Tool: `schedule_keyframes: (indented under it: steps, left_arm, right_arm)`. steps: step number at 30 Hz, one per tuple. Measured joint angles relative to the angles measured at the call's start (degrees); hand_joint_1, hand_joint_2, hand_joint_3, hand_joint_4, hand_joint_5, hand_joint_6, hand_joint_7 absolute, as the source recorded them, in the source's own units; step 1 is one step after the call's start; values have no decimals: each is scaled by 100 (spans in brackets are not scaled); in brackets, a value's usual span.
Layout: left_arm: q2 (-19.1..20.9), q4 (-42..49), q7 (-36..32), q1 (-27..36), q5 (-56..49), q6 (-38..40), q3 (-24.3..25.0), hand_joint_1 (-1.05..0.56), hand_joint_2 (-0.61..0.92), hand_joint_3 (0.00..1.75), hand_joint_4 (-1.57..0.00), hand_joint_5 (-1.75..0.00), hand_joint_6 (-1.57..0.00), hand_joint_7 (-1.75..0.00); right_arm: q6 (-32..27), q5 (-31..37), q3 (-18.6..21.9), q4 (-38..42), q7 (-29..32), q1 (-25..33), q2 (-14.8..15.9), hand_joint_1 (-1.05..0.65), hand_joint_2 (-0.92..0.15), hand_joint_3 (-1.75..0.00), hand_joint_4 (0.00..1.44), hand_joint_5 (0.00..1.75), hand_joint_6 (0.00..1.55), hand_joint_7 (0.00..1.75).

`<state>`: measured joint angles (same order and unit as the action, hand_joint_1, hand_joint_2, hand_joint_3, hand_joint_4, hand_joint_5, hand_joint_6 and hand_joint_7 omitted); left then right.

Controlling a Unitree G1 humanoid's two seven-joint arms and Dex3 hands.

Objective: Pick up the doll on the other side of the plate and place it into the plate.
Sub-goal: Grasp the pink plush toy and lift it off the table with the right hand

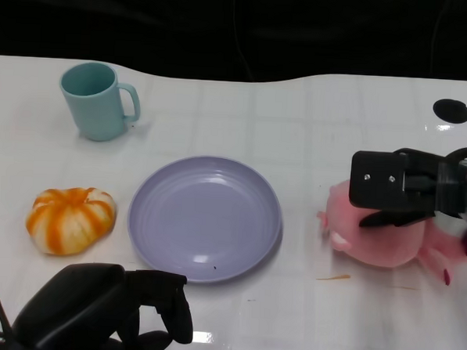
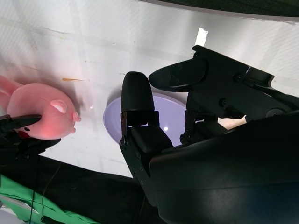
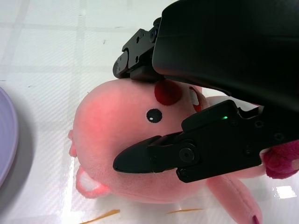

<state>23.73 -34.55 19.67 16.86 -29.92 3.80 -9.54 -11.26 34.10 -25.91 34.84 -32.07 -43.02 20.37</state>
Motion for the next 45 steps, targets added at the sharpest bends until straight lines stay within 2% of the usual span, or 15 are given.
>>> schedule_keyframes:
  steps: [4,7,8,9,11,12,14,18,22,25,29,30,32,35,45]
  left_arm:
    - [1,-17,5,-4,-2,17,-3,-22,71,69,-71,-147,-74,-114]
    - [1,-20,30,-7,-2,27,-6,-22,71,70,-71,-147,-74,-114]
    - [1,-21,37,-8,-2,30,-7,-22,71,70,-71,-147,-74,-114]
    - [1,-22,45,-7,-5,38,-10,-22,71,70,-71,-147,-74,-114]
    - [0,-25,57,-9,-9,85,-15,-21,71,70,-71,-146,-74,-114]
    - [0,-25,64,-9,-9,89,-16,-21,71,70,-71,-146,-75,-113]
    - [0,-26,67,-10,-9,89,-18,-21,70,71,-72,-146,-75,-113]
    - [0,-26,67,-18,-14,89,-29,-21,70,71,-72,-145,-75,-112]
    - [0,-25,68,-46,-61,96,-44,-22,70,70,-72,-145,-75,-112]
    - [0,-23,68,-90,-66,96,-45,-21,70,69,-71,-146,-75,-112]
    - [0,-17,68,-109,-65,94,-45,-21,71,68,-71,-146,-75,-112]
    - [0,-14,68,-111,-64,94,-44,-21,71,68,-71,-146,-75,-112]
    - [0,-3,67,-111,-61,85,-44,-20,71,67,-71,-146,-75,-111]
    - [0,12,67,-109,-61,68,-43,-20,71,67,-72,-146,-76,-111]
    - [0,73,67,-118,-66,22,-43,-21,72,65,-71,-146,-76,-108]
  right_arm:
    - [126,92,-75,192,467,-42,-90,-40,-92,-15,85,38,91,17]
    - [593,268,-270,333,836,-87,-84,-27,-92,-7,85,69,110,16]
    - [711,302,-307,373,961,-96,-84,-22,-92,-7,82,108,118,18]
    - [798,348,-339,397,1105,-97,-85,-20,-92,-8,79,125,121,19]
    - [978,422,-399,433,1448,-86,-86,-20,-92,-20,80,164,96,88]
    - [1071,463,-411,446,1622,-64,-89,-21,-92,-23,81,169,88,102]
    - [1212,495,-425,472,1888,-5,-98,-25,-92,-32,74,172,90,68]
    - [1324,622,-471,489,2100,27,-99,-27,-92,-32,72,161,100,33]
    - [1494,704,-478,491,2252,70,-92,-26,-92,-32,71,173,88,92]
    - [1626,688,-420,479,2425,159,-75,-25,-92,-28,73,167,89,94]
    - [1938,568,-249,425,2716,340,-21,-22,-89,-27,82,174,69,167]
    - [1986,534,-196,397,2768,390,-10,-22,-88,-27,83,174,68,169]
    - [2062,433,-87,337,2841,494,1,-21,-60,-84,88,175,68,170]
    - [2155,319,66,203,2931,605,2,-21,-46,-111,91,175,73,160]
    - [2743,165,344,-96,3512,732,-84,-17,-39,-115,95,175,72,174]
